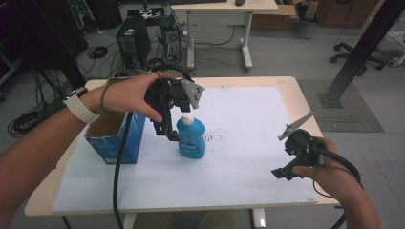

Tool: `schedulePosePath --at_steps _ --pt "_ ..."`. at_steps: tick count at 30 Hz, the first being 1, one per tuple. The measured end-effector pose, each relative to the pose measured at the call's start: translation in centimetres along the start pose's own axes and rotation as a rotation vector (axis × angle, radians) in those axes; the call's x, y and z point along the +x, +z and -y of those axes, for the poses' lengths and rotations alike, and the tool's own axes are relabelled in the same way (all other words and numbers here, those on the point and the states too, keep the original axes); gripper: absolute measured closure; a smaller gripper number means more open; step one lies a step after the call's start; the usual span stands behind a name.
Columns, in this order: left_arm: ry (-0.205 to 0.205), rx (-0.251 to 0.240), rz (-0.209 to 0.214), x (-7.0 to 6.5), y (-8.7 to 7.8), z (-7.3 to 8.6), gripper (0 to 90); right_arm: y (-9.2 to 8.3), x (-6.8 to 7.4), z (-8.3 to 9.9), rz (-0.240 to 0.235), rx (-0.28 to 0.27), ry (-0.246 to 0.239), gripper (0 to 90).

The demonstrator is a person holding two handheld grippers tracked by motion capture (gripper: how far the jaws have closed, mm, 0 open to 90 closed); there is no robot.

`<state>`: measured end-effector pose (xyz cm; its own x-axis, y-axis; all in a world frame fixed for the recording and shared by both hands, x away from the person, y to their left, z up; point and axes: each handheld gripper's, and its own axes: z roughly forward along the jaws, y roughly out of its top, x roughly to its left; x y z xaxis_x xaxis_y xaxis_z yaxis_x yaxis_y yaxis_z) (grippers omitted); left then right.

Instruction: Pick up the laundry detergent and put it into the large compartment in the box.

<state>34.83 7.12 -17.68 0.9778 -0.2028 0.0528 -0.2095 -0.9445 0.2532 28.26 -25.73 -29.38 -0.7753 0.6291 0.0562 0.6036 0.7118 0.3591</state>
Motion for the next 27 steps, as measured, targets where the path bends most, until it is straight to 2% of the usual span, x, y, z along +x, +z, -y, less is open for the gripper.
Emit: schedulePosePath --at_steps 20,24,27 --pt "0.047 0.001 -0.022 2.2 0.6 -0.2 11.0 0.1 -0.1 -0.1 -0.009 0.001 0.001 10.9" --pt "0.067 -0.010 -0.018 2.7 1.1 -0.2 11.1 0.0 -0.1 0.1 -0.010 0.001 0.004 10.9" --pt "0.061 -0.024 -0.011 3.1 1.2 -0.2 10.7 0.0 -0.2 0.3 -0.010 -0.004 0.008 10.9"
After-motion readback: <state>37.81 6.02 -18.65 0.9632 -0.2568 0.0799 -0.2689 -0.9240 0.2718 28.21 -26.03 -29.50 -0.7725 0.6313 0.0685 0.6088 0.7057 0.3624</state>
